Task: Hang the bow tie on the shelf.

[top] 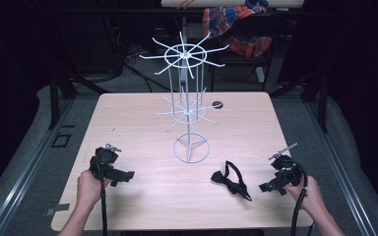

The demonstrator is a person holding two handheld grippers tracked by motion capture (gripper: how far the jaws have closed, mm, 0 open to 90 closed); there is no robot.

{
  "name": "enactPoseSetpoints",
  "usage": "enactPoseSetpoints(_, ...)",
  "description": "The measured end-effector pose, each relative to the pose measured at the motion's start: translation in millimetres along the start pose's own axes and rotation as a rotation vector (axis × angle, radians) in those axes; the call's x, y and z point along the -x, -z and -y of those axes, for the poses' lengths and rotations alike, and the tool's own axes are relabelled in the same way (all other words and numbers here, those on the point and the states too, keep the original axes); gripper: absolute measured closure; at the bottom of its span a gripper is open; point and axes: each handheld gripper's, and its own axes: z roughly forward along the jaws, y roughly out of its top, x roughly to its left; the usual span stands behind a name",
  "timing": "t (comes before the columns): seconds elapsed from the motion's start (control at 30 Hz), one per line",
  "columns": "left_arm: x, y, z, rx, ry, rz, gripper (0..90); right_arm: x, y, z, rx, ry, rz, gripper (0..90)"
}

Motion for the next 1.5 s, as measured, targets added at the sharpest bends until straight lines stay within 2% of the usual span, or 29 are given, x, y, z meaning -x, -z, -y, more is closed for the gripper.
enactPoseSetpoints(0.03, -0.3, -0.2, 0.0, -0.001, 0.000, -0.001, 0.0, -0.5, 0.0, 0.0, 0.006, -0.003, -0.014, 10.2)
enactPoseSetpoints(0.17, -1.1, -0.2, 0.6, 0.003, 0.002, 0.002, 0.0, -0.8, 2.1, -0.4, -0.008, 0.020, 0.008, 10.9)
enactPoseSetpoints(0.23, -1.0, 0.5, 0.9, 0.004, 0.009, 0.003, 0.0, -2.3, 0.9, -0.5, 0.005, 0.012, 0.000, 11.0)
enactPoseSetpoints(0.33, -1.5, 1.0, 1.9, 0.005, 0.006, 0.001, 0.0, -1.6, 0.7, -1.9, -0.006, 0.027, -0.001, 10.4)
enactPoseSetpoints(0.43, -3.5, 2.6, 3.7, 0.009, 0.014, 0.000, 0.0, -5.5, -1.0, -3.3, 0.028, 0.011, -0.001, 8.4)
enactPoseSetpoints(0.47, -3.8, 3.7, 4.3, 0.012, 0.020, 0.001, 0.0, -5.2, 1.0, -5.1, -0.003, 0.034, -0.002, 7.6)
enactPoseSetpoints(0.5, -4.4, 4.4, 4.8, 0.017, 0.020, 0.000, 0.0, -7.4, -0.8, -5.3, 0.023, 0.028, 0.007, 6.3)
enactPoseSetpoints(0.6, -4.8, 5.0, 5.5, 0.019, 0.026, 0.001, 0.0, -9.3, -0.7, -7.1, 0.000, 0.046, 0.012, 1.8)
enactPoseSetpoints(0.73, -3.1, 4.0, 4.2, 0.013, 0.018, 0.003, 0.0, -11.4, -1.0, -7.0, 0.025, 0.051, 0.016, 0.0)
enactPoseSetpoints(0.8, -2.6, 3.7, 4.2, 0.013, 0.015, 0.004, 0.0, -10.8, -0.1, -7.2, 0.004, 0.065, 0.021, 0.0)
enactPoseSetpoints(0.83, -2.6, 3.7, 4.3, 0.014, 0.018, 0.006, 0.0, -10.5, -1.2, -6.9, 0.011, 0.062, 0.007, 0.0)
enactPoseSetpoints(0.9, -3.4, 4.0, 4.5, 0.012, 0.018, 0.009, 0.0, -9.7, 0.3, -7.0, -0.001, 0.059, 0.016, 0.0)
enactPoseSetpoints(0.97, -3.9, 4.2, 4.6, 0.008, 0.015, 0.009, 0.0, -10.8, 0.6, -7.0, 0.032, 0.044, 0.009, 0.0)
enactPoseSetpoints(1.13, -3.4, 3.3, 3.9, 0.007, 0.011, 0.013, 0.0, -11.6, 2.7, -8.8, 0.042, 0.055, 0.029, 0.0)
enactPoseSetpoints(1.23, -2.3, 2.3, 3.7, 0.012, 0.010, 0.013, 0.0, -12.5, 4.2, -10.2, 0.059, 0.056, 0.024, 0.0)
enactPoseSetpoints(1.27, -2.3, 2.2, 3.6, 0.008, 0.008, 0.013, 0.0, -13.6, 3.6, -10.8, 0.080, 0.052, 0.034, 0.0)
enactPoseSetpoints(1.3, -2.1, 2.0, 3.4, 0.006, 0.009, 0.013, 0.0, -13.5, 4.1, -12.2, 0.078, 0.067, 0.038, 0.0)
enactPoseSetpoints(1.4, -2.0, 1.6, 3.0, 0.003, 0.009, 0.014, 0.0, -16.4, 2.4, -16.1, 0.094, 0.066, 0.046, 0.0)
enactPoseSetpoints(1.5, -2.0, 1.5, 3.2, 0.006, 0.011, 0.013, 0.0, -18.9, 0.4, -20.4, 0.074, 0.084, 0.063, 0.0)
